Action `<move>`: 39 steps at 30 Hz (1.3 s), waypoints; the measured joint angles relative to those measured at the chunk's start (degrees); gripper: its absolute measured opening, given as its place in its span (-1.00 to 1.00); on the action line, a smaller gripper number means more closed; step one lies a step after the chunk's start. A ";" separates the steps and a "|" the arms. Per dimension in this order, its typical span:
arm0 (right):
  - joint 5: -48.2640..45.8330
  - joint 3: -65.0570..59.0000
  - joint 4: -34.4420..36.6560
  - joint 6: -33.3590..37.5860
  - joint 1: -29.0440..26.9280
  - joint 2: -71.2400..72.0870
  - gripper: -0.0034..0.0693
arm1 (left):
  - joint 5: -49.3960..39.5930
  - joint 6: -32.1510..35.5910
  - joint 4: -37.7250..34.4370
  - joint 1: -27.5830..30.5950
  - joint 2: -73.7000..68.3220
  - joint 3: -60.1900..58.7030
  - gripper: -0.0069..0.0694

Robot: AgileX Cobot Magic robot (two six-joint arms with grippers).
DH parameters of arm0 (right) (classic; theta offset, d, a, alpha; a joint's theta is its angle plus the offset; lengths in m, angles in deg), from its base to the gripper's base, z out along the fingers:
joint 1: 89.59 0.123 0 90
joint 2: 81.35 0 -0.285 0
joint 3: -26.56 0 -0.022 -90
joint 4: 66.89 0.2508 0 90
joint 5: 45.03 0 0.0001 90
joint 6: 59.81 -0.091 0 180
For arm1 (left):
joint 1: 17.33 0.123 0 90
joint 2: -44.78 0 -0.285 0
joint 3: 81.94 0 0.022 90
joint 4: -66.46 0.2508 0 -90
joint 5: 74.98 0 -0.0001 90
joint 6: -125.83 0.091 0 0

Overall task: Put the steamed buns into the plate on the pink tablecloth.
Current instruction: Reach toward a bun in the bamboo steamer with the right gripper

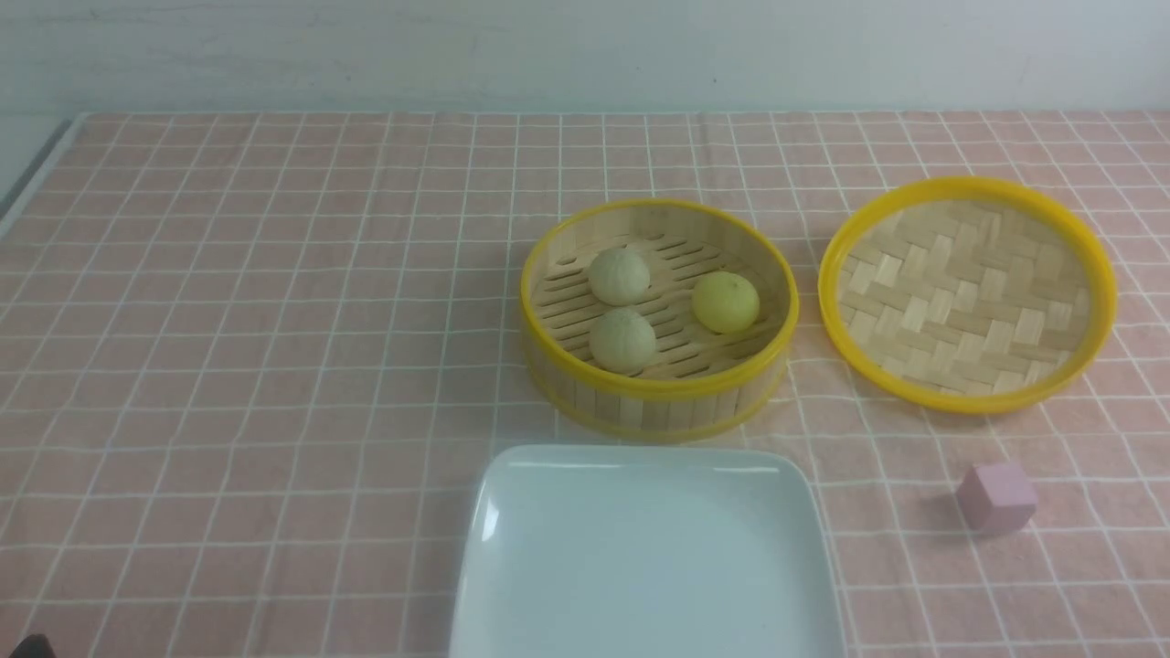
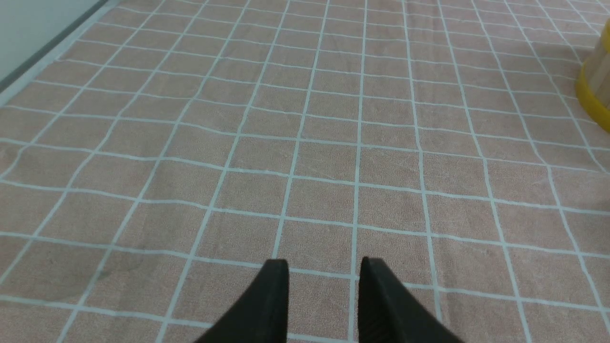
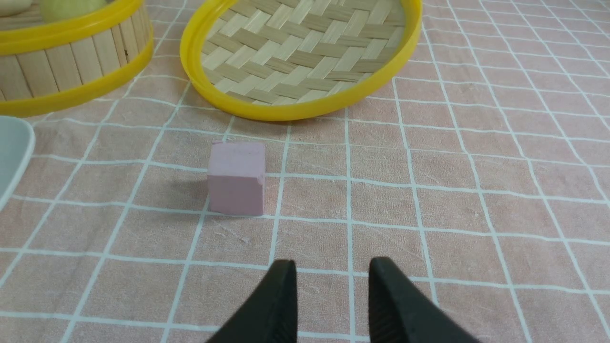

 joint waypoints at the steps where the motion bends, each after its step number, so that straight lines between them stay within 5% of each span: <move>1: 0.00 0.00 0.00 0.00 0.00 0.00 -0.25 | 0.00 0.00 0.00 0.00 0.00 0.00 -0.19; 29: 0.09 0.00 0.13 -0.12 0.00 0.00 -0.25 | 0.00 0.00 0.00 0.00 0.00 0.00 -0.19; 34: 2.20 -0.31 13.34 -9.59 0.00 0.00 -0.25 | 0.72 -4.01 -4.47 0.00 0.00 0.00 -0.19; 36: 2.82 -0.57 25.85 -19.49 0.00 0.00 -0.25 | 1.30 -12.10 -13.30 -0.05 0.00 -0.06 -0.19; 39: 2.76 -0.74 35.26 -25.65 0.00 0.00 -0.25 | 1.37 -21.30 -21.97 -0.05 0.00 -0.06 -0.19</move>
